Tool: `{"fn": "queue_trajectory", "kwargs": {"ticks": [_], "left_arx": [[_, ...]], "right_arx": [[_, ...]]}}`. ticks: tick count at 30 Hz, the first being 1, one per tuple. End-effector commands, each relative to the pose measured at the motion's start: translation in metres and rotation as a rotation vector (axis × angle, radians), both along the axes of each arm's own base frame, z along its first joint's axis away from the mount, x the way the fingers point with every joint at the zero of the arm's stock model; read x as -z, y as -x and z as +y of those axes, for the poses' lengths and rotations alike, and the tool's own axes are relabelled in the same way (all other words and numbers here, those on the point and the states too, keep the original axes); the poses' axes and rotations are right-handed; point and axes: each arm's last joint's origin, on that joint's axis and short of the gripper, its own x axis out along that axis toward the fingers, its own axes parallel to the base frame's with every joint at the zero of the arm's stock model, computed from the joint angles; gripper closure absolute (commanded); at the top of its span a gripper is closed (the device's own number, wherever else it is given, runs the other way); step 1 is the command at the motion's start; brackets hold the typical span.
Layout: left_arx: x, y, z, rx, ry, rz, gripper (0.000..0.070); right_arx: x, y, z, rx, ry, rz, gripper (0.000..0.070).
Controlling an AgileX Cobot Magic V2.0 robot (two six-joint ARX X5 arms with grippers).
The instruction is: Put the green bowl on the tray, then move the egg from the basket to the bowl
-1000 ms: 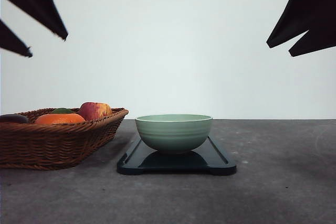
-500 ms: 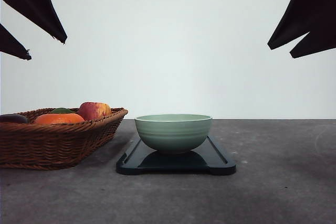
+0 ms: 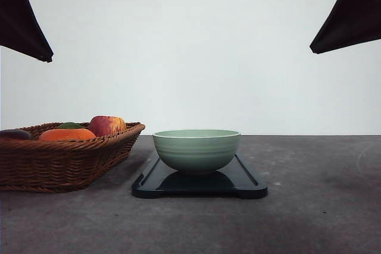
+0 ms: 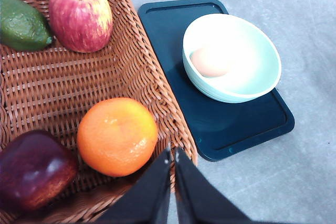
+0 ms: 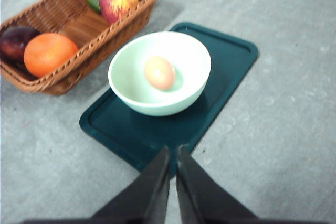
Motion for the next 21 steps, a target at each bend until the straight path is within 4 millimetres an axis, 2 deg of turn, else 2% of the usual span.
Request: {"fn": "queue_trajectory", "kwargs": {"ticks": [1,4,9,15,21], "left_arx": [[-0.002,0.0,-0.001,0.003,0.002,-0.005,0.07],[-0.004,0.003,0.004,0.007,-0.023,-0.036,0.07],[0.002,0.007,0.023,-0.086,0.014,-0.151,0.07],[0.024,0.031,0.049,-0.217,0.057,-0.336,0.07],[0.055,0.055,0.066,-0.32,0.057,-0.444,0.07]], "right_arx": [[-0.005,-0.001,0.002,-0.008,-0.005,-0.022,0.0685],[-0.005,-0.001,0.002,-0.008,-0.006,-0.023,0.0685],[-0.005,-0.001,0.002,-0.008,-0.006,-0.024,0.0685],[-0.005,-0.001,0.002,-0.008,-0.006,-0.024,0.0685],[-0.005,-0.001,0.002,-0.008,-0.006,-0.023,0.0685]]}}
